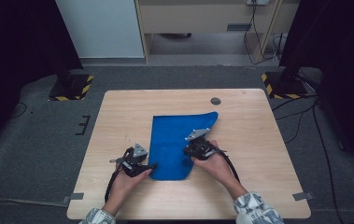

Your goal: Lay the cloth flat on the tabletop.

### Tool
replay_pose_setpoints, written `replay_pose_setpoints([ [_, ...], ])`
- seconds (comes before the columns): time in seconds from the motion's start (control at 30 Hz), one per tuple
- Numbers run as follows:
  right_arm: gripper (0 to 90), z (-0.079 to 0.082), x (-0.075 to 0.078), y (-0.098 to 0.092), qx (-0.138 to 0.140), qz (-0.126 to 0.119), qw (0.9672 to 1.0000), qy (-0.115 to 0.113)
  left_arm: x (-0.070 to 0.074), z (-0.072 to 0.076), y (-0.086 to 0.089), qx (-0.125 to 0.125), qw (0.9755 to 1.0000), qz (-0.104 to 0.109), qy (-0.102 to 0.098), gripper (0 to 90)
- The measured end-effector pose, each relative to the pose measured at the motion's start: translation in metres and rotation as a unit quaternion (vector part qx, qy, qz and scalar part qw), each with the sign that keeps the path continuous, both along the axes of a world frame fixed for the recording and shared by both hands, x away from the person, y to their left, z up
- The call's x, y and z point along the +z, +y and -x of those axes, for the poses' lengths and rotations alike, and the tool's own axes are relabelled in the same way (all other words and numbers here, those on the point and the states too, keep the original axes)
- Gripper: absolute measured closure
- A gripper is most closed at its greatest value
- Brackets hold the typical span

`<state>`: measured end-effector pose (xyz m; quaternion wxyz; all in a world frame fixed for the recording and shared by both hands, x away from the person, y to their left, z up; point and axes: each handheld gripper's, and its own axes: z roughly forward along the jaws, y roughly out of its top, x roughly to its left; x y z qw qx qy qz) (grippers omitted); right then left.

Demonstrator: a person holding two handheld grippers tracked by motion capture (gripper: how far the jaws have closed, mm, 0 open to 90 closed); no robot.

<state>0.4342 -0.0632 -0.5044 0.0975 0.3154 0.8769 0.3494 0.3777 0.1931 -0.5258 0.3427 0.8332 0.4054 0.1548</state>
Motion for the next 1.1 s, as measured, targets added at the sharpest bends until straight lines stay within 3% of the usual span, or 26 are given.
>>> replay_pose_setpoints([
  [0.07, 69.8, -0.005, -0.002, 0.011, -0.003, 0.000, 1.0000, -0.001, -0.001, 0.000, 0.000, -0.001, 1.0000, -0.001, 0.001, 37.4],
  [0.13, 63.1, -0.006, 0.001, 0.013, -0.011, -0.012, 0.9998, -0.015, -0.001, 0.000, 0.001, -0.002, 1.0000, -0.001, 0.001, 37.3],
  [0.2, 53.3, -0.004, 0.009, 0.009, -0.019, -0.026, 0.9991, -0.026, -0.001, -0.001, 0.001, -0.002, 1.0000, 0.000, 0.000, 37.3],
  [0.3, 46.4, 0.003, 0.021, -0.002, -0.029, -0.039, 0.9980, -0.041, -0.001, -0.002, 0.001, -0.001, 1.0000, -0.002, 0.000, 37.3],
  [0.4, 46.7, 0.011, 0.027, -0.016, -0.038, -0.043, 0.9973, -0.046, -0.001, -0.002, 0.000, -0.002, 1.0000, -0.006, -0.001, 37.3],
  [0.5, 55.5, 0.021, 0.026, -0.033, -0.043, -0.049, 0.9972, -0.036, -0.001, -0.001, 0.000, -0.002, 1.0000, -0.007, -0.001, 37.3],
  [0.7, 56.0, 0.040, 0.005, -0.049, -0.034, -0.046, 0.9983, -0.011, -0.001, -0.002, 0.000, -0.002, 1.0000, -0.006, -0.001, 37.0],
  [0.93, 47.6, 0.049, -0.011, -0.036, -0.016, -0.042, 0.9990, -0.002, -0.001, -0.002, 0.000, -0.001, 1.0000, -0.006, -0.001, 36.9],
  [1.1, 39.0, 0.048, -0.013, -0.019, -0.016, -0.028, 0.9992, -0.025, -0.002, -0.001, 0.000, -0.001, 1.0000, -0.006, -0.002, 36.9],
])
